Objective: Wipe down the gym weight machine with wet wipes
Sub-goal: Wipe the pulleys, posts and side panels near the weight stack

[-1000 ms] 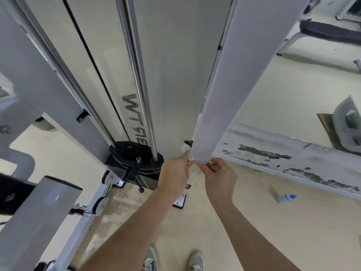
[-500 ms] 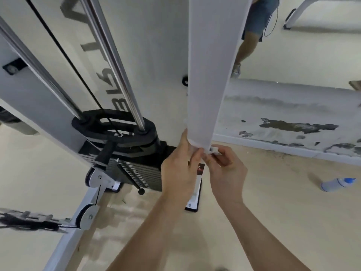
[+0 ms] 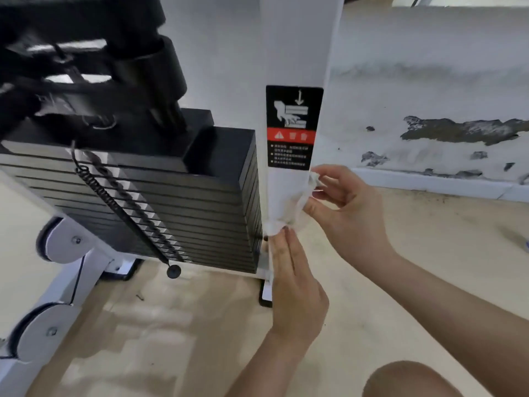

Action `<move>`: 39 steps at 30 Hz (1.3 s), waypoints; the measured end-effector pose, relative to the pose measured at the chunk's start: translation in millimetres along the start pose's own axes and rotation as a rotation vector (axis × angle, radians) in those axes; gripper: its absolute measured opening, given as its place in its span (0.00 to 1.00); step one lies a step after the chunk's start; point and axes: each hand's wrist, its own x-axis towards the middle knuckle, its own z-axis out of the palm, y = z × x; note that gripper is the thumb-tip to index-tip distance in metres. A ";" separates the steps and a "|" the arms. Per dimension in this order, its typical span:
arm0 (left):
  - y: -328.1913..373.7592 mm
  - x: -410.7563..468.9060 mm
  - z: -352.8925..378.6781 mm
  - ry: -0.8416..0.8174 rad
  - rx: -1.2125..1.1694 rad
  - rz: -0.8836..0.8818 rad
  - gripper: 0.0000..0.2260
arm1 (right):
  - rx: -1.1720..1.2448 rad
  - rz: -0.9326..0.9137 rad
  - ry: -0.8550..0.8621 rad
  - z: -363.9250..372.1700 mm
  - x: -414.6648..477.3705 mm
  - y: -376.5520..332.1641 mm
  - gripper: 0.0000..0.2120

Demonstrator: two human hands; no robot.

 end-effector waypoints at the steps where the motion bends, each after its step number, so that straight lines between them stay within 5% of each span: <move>1: -0.9 -8.1 11.4 -0.071 -0.079 0.065 0.30 | 0.012 0.013 -0.006 3.3 -3.2 14.1 0.20; 3: -3.4 -14.2 29.1 -0.188 -0.272 0.072 0.30 | 0.042 0.062 -0.011 12.8 -13.0 41.7 0.21; 9: -13.5 -7.1 50.7 -0.009 -0.482 -0.262 0.11 | 0.065 0.229 -0.047 31.5 -32.9 113.9 0.16; 16: -51.4 -14.8 40.8 -0.246 -1.087 -0.689 0.05 | -0.042 0.354 -0.043 64.8 -51.6 177.9 0.11; 21: -83.2 -41.6 52.3 -0.296 -0.834 -0.854 0.13 | -0.079 0.532 -0.170 66.8 -57.2 213.0 0.14; 25: -109.0 -31.5 -9.7 -0.508 -0.465 -0.617 0.18 | -0.011 0.771 -0.498 39.0 -48.3 210.3 0.04; 29: -123.8 -15.6 -90.7 -0.634 -0.245 -0.520 0.21 | -0.004 0.696 -0.866 36.2 -42.1 167.4 0.04; 33: -152.1 -31.2 -100.6 -0.535 -0.336 -0.523 0.18 | -0.182 0.612 -1.069 48.7 -44.8 139.2 0.08; 36: -179.9 -54.6 -49.2 -0.385 -0.579 -0.624 0.16 | -0.424 0.586 -1.202 56.8 -44.5 138.1 0.11; 39: -200.1 -70.5 25.2 -0.428 -0.558 -0.636 0.16 | -0.699 0.634 -1.184 65.9 -40.9 149.9 0.10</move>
